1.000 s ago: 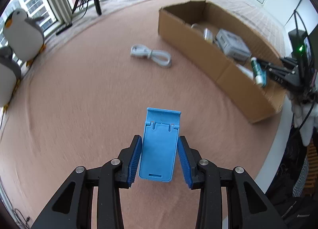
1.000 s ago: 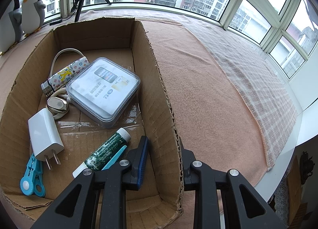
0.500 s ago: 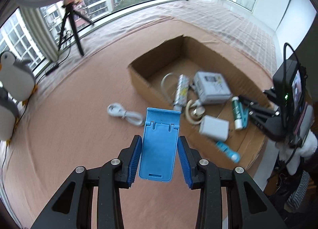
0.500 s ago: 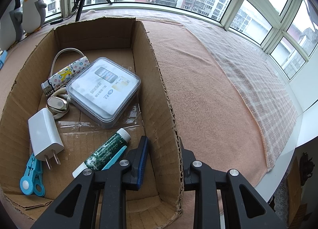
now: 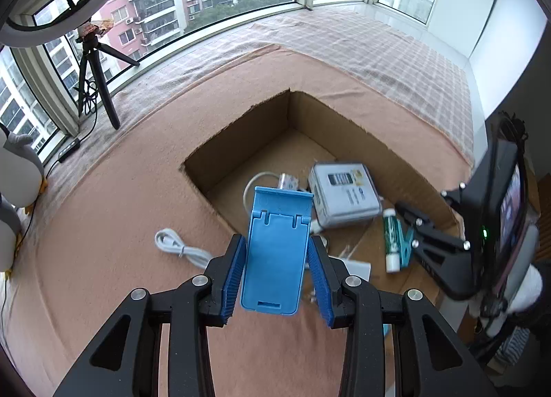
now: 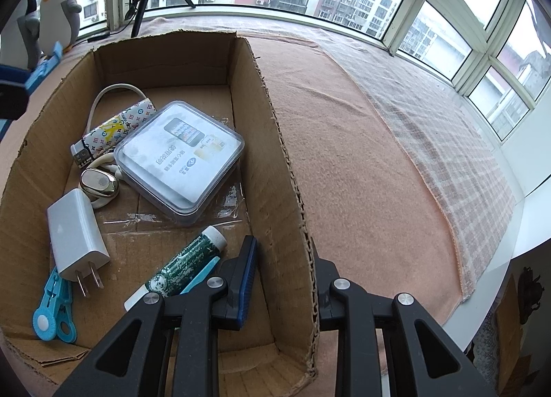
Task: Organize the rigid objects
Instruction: 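Carry the blue phone stand with the left tool into the box and release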
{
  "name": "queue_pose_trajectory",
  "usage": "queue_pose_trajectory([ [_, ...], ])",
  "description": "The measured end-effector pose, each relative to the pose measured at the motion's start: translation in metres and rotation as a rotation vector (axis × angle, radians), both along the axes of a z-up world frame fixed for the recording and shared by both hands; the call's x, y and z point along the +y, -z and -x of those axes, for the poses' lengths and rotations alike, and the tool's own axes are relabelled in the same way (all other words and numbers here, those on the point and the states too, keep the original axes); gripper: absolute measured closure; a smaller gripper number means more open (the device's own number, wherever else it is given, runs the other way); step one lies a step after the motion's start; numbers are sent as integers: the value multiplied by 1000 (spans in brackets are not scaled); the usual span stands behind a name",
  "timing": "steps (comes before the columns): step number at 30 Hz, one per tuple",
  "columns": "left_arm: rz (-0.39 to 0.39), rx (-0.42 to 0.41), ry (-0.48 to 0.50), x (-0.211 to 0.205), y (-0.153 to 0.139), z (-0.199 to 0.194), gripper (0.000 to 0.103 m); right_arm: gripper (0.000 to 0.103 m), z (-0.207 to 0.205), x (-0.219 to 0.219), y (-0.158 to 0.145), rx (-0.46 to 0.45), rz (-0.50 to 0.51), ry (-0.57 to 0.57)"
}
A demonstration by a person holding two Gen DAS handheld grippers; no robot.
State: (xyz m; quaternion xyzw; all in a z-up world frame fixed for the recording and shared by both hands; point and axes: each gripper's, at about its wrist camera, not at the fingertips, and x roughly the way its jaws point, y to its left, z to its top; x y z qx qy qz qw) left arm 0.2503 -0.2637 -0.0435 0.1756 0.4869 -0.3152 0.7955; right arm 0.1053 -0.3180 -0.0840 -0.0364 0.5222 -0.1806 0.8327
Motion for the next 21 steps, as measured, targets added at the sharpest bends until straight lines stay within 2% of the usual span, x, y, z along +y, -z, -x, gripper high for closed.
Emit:
queue_pose_trajectory([
  [9, 20, 17, -24, -29, 11, -30, 63, 79, 0, 0, 0, -1, 2, -1],
  [21, 25, 99, -57, -65, 42, -58, 61, 79, -1, -1, 0, -4, 2, -3],
])
